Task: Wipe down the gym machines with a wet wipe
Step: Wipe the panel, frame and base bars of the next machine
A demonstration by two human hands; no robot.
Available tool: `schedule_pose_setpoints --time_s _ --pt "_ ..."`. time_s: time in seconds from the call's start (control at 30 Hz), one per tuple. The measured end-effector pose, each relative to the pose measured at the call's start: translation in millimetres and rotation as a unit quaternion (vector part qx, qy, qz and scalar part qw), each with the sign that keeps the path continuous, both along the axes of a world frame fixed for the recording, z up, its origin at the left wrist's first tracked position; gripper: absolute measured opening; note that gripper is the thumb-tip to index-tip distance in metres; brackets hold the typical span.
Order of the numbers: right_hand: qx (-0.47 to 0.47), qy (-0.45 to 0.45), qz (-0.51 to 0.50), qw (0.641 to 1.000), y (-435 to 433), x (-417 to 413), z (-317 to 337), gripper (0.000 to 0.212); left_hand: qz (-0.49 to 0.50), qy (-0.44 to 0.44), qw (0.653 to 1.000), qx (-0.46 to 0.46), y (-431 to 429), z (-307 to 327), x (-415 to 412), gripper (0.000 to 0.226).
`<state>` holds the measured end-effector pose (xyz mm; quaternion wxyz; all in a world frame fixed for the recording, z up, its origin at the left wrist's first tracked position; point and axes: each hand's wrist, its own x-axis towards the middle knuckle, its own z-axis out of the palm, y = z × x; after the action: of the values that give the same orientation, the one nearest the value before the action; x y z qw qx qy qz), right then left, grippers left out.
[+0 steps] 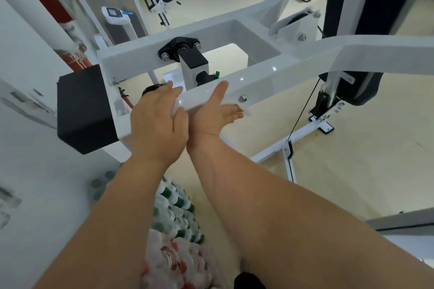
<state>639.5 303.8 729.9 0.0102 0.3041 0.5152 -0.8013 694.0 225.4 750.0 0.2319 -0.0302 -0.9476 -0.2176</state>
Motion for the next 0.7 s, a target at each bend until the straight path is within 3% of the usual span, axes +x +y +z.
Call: schedule_pose_setpoints --time_s 0.17,0.23,0.3,0.37,0.47,0.53,0.63,0.7 --pt "-0.046 -0.007 -0.107 0.993 39.3 -34.3 5.6 0.103 -0.018 -0.004 0.998 -0.053 13.5 -6.1 -16.3 0.046" --pt "0.006 0.019 -0.079 0.997 45.2 -38.7 5.8 0.101 0.007 0.002 0.999 -0.047 15.9 -7.4 -19.9 0.045" --pt "0.124 0.091 -0.010 0.988 46.5 -27.5 -3.5 0.108 0.022 0.011 0.999 -0.045 18.1 -7.8 -22.4 0.041" --pt "0.274 0.189 0.066 0.941 53.5 -9.7 -22.1 0.113 0.026 0.020 0.998 -0.054 19.0 -9.2 -23.2 0.039" --pt "0.525 0.288 0.155 0.786 82.0 -6.5 -50.8 0.102 0.032 0.026 0.997 -0.065 19.7 -11.5 -24.5 0.039" --pt "0.612 0.313 0.176 0.705 103.9 -19.4 -47.2 0.094 0.042 0.027 0.997 -0.062 20.8 -11.8 -25.1 0.037" --pt "0.685 0.302 0.198 0.633 140.6 -46.9 -34.3 0.087 0.054 0.034 0.997 -0.052 22.9 -10.3 -24.8 0.028" --pt "0.703 0.260 0.209 0.629 162.7 -61.5 -26.6 0.089 0.063 0.025 0.996 -0.055 23.2 -10.1 -26.3 0.027"
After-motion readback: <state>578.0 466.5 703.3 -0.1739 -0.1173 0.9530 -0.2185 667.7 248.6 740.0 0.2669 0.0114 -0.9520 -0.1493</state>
